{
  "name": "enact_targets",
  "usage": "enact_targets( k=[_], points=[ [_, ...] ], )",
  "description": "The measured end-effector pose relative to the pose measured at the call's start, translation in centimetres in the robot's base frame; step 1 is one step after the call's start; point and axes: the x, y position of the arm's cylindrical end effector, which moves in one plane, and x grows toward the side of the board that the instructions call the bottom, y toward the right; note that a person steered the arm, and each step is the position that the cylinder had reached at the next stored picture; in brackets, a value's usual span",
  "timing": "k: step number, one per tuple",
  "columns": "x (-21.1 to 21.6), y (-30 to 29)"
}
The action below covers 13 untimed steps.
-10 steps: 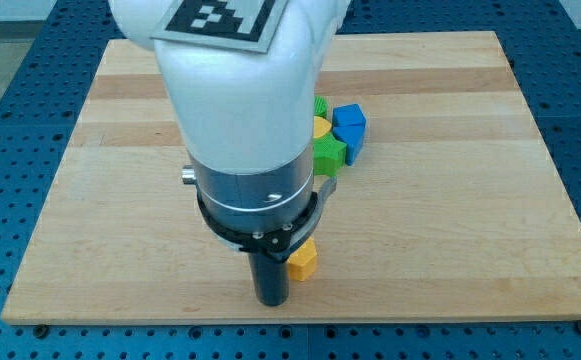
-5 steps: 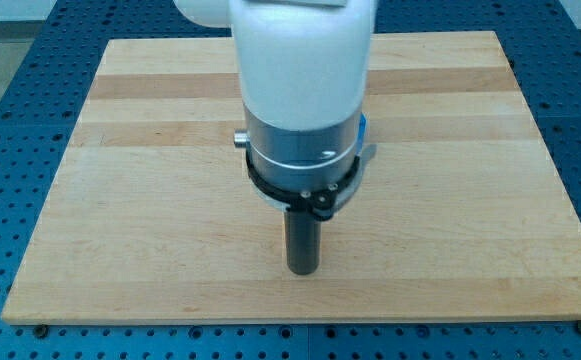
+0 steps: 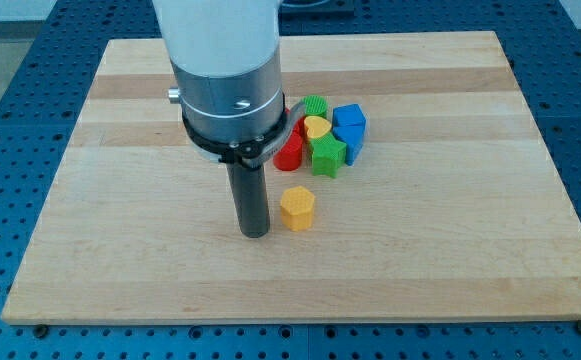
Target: Push the hexagon into the group of blocks
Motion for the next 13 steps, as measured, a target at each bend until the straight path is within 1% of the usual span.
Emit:
enact_targets(
  k=[2,3,4,5,6,7,8,13],
  points=[
    [0.0,-0.1],
    [0.1,-1.5],
    [1.4,-3.1],
    [3.0,-1.9],
    [3.0,2.2],
    [0.8,3.9],
    [-1.1,3.9],
    [-3.2,4.4]
  ],
)
